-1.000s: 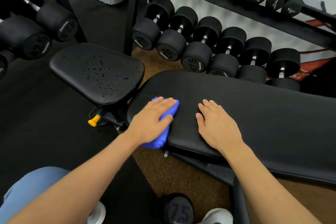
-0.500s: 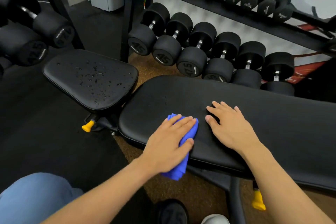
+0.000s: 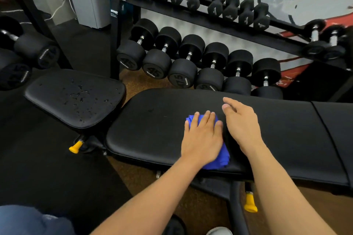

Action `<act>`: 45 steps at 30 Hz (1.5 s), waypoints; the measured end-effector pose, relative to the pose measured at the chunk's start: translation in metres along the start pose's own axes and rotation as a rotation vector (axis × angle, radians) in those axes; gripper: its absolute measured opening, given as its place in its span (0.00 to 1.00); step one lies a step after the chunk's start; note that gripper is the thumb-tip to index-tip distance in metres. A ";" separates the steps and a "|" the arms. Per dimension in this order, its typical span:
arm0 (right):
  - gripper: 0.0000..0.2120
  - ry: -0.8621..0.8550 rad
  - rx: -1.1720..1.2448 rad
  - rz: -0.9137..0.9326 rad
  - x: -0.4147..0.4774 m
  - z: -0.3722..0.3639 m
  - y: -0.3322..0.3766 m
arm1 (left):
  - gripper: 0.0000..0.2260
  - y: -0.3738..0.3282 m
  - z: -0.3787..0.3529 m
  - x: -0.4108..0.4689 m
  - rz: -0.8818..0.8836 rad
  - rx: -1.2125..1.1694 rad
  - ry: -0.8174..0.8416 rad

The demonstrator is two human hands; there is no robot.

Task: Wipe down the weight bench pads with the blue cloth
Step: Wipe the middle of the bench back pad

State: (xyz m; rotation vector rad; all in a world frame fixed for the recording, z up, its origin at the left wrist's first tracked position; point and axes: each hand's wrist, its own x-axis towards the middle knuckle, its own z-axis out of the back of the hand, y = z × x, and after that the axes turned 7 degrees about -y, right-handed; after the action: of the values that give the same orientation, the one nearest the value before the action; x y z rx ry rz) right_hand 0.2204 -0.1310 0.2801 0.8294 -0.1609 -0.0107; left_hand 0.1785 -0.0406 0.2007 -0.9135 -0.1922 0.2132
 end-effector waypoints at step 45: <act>0.24 0.195 -0.988 0.502 -0.003 -0.116 -0.001 | 0.34 0.211 0.141 0.011 -0.166 0.243 0.112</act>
State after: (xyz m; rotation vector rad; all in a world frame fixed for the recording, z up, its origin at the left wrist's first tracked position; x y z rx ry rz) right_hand 0.2350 -0.0460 0.2020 -0.2122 -0.1520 0.4308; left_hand 0.1315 0.1948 0.1168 -0.6626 -0.1339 0.0296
